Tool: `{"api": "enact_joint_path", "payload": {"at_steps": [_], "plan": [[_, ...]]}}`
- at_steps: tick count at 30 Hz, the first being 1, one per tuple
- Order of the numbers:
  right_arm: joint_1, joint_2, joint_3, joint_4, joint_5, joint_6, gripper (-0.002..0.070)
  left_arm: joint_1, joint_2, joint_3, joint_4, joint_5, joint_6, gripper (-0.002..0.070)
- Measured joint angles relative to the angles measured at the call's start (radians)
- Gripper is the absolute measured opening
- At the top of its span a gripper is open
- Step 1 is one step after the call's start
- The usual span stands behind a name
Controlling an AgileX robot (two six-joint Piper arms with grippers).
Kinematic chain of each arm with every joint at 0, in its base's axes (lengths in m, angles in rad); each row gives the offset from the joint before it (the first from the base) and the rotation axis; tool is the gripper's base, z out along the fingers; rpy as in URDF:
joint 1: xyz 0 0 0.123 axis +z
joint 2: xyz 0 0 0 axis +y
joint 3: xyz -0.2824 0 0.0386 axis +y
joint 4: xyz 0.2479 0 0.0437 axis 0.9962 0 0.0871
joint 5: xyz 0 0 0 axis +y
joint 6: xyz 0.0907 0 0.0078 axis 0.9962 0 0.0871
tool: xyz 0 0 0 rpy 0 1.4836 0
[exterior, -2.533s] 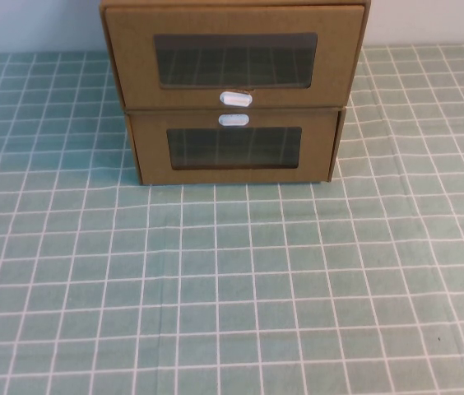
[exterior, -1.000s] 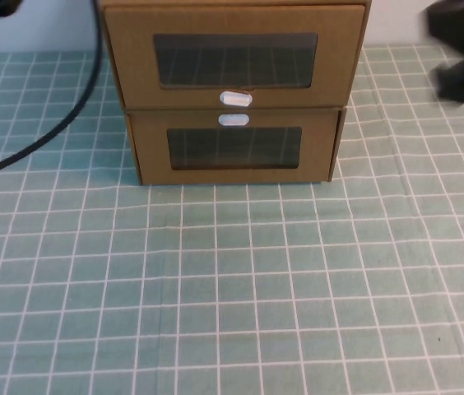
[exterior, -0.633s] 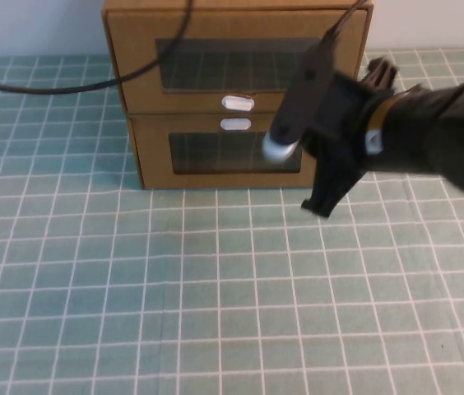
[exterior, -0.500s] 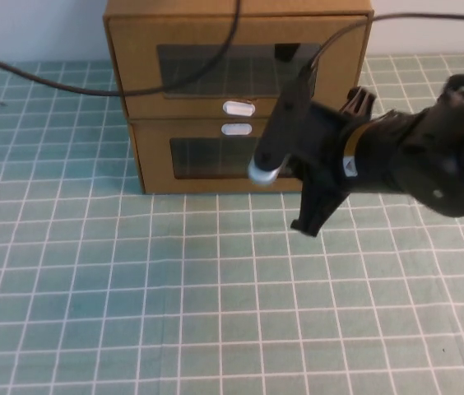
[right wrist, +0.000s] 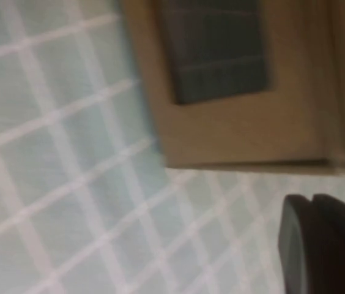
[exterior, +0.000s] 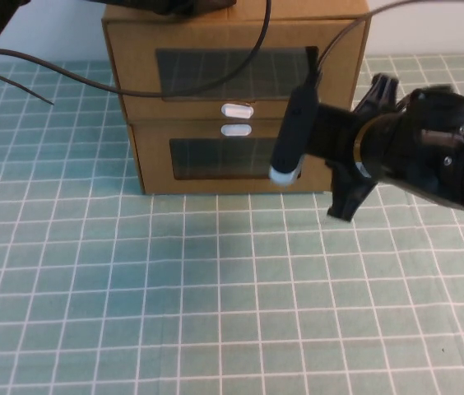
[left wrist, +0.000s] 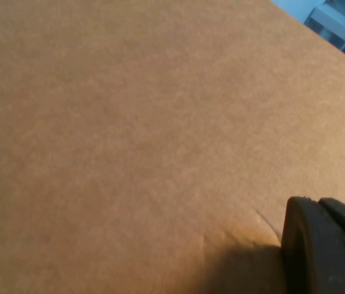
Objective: Open the shoe box
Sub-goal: 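Pull the top drawer of the cardboard box fully open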
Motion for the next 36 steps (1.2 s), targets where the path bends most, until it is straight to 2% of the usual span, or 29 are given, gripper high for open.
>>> {"api": "enact_joint_path", "payload": {"at_steps": [7,11,15,18,20,23,28,36], "plan": [[0.046,0.004,-0.005,-0.587,0.028,0.499,-0.0013,0.000,0.000,-0.006,0.004,0.017,-0.018,-0.0005],[0.094,0.043,-0.007,-0.769,0.021,0.679,-0.0013,0.000,0.000,-0.006,-0.011,0.023,-0.020,-0.0005],[0.132,0.107,-0.007,-0.823,0.014,0.755,0.0024,0.002,0.001,-0.006,-0.028,0.038,-0.020,-0.0005],[0.139,0.164,-0.010,-0.874,0.015,0.772,0.0116,0.003,0.001,-0.006,-0.032,0.042,-0.020,-0.0005],[0.139,0.202,-0.024,-0.885,0.021,0.777,0.0206,0.003,0.001,-0.006,-0.032,0.042,-0.022,-0.0005],[0.139,0.252,-0.063,-0.890,0.044,0.781,0.0290,0.003,0.001,-0.006,-0.032,0.042,-0.022,-0.0005],[0.139,0.314,-0.157,-0.894,0.051,0.781,0.0309,0.003,0.001,-0.006,-0.034,0.042,-0.022,-0.0005],[0.140,0.361,-0.228,-0.892,0.053,0.786,0.0298,0.006,0.001,-0.006,-0.034,0.042,-0.022,-0.0005]]}}
